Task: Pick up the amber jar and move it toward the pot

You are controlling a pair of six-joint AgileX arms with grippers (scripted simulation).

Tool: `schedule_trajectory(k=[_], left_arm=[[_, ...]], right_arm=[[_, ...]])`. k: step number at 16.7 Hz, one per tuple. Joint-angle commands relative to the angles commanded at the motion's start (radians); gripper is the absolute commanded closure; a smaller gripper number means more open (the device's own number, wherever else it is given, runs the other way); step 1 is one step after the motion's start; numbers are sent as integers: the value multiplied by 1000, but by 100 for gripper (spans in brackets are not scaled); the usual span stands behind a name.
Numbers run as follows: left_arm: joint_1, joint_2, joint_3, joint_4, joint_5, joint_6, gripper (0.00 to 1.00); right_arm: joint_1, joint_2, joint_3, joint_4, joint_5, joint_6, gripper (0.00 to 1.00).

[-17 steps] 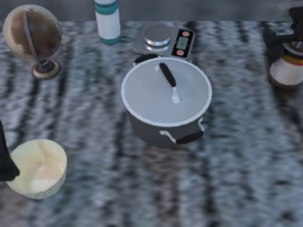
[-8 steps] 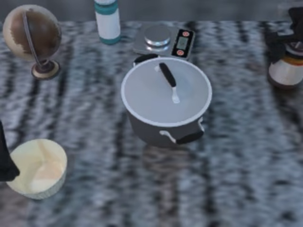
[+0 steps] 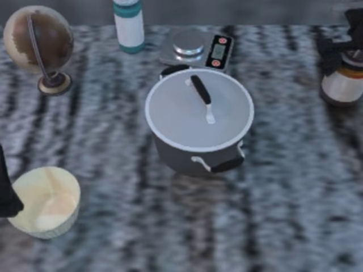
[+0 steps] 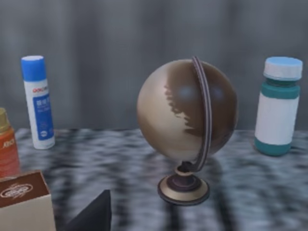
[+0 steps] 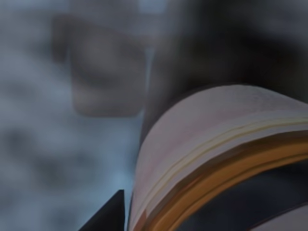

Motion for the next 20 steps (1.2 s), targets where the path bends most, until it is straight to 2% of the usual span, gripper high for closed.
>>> schedule_trajectory(k=[8,17,20], left_arm=[[0,0,0,0,0,0,0],[0,0,0,0,0,0,0],[0,0,0,0,0,0,0]], right_arm=[[-2,-18,-15,-1,0,0,100],[9,-450,-408,-32,-5,2,100],[11,-514,-472,-40,-6,2,100]])
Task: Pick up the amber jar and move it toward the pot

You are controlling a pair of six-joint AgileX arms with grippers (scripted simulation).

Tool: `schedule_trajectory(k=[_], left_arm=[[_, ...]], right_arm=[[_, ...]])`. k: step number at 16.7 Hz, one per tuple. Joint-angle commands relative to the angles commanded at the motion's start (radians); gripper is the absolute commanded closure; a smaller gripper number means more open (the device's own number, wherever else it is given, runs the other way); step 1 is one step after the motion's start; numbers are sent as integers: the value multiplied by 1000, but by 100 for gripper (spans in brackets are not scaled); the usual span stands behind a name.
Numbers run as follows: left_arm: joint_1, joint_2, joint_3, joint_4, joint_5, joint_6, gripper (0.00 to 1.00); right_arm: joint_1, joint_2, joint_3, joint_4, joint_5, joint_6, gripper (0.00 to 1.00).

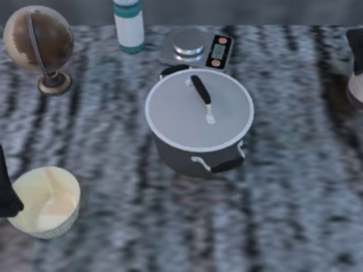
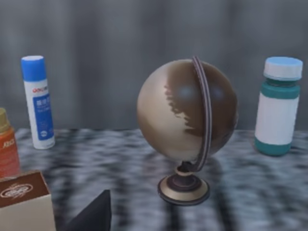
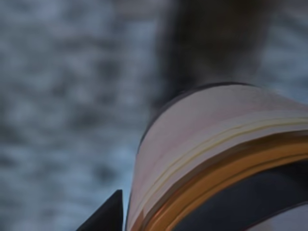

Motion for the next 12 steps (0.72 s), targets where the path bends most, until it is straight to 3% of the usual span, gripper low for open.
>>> schedule_trajectory(k=[6,12], left_arm=[[0,0,0,0,0,0,0],[0,0,0,0,0,0,0]], right_arm=[[8,1,-7,9,3,17,100],[172,-17,-143,122,51,269,100]])
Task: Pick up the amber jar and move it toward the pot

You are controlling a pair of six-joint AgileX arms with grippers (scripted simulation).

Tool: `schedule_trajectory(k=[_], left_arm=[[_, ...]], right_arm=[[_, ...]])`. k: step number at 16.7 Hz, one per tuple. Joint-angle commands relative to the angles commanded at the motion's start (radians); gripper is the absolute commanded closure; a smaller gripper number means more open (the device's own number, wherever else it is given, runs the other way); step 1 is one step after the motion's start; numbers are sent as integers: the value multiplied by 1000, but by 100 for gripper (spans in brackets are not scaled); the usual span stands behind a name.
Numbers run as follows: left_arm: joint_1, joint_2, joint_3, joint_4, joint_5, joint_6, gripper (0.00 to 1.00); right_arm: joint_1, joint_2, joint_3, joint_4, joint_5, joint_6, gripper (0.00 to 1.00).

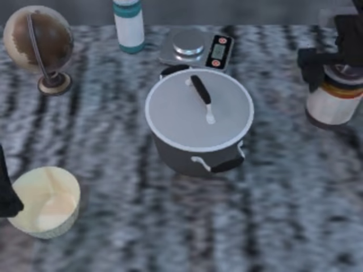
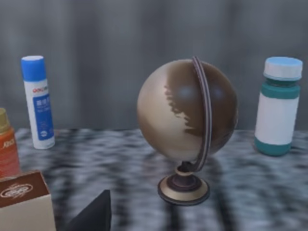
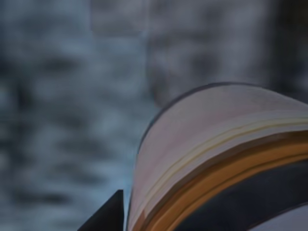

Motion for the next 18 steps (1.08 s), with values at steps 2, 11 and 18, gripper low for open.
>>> schedule_trajectory(k=[2,11,18], left_arm=[[0,0,0,0,0,0,0],[0,0,0,0,0,0,0],[0,0,0,0,0,0,0]], right_arm=[[62,-8,-52,43,18,95,100],[123,-7,-117,102,33,170,100],[122,48,-210,256,36,170,100]])
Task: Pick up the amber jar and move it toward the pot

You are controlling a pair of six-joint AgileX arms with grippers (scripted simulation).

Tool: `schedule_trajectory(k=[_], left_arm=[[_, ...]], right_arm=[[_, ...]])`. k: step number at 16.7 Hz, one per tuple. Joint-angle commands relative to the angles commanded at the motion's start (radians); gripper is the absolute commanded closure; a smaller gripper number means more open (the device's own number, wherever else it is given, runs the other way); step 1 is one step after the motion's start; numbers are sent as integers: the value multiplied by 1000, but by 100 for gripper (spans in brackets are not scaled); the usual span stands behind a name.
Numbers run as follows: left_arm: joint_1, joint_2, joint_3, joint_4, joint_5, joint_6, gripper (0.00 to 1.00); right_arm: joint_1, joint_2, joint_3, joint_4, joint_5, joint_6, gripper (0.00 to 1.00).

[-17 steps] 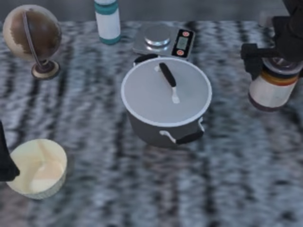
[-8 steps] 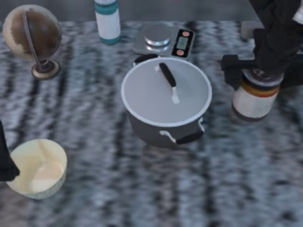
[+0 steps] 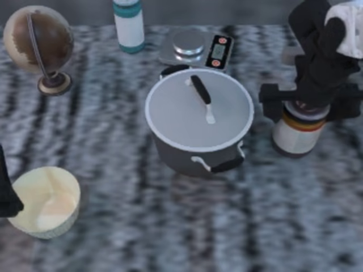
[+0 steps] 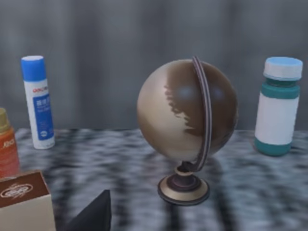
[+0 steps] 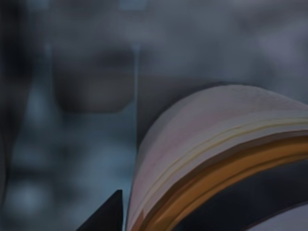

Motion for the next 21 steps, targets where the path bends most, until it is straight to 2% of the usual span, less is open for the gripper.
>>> schedule_trajectory(k=[2,15,21], left_arm=[[0,0,0,0,0,0,0],[0,0,0,0,0,0,0],[0,0,0,0,0,0,0]], right_arm=[[0,0,0,0,0,0,100],[0,0,0,0,0,0,2],[0,0,0,0,0,0,0]])
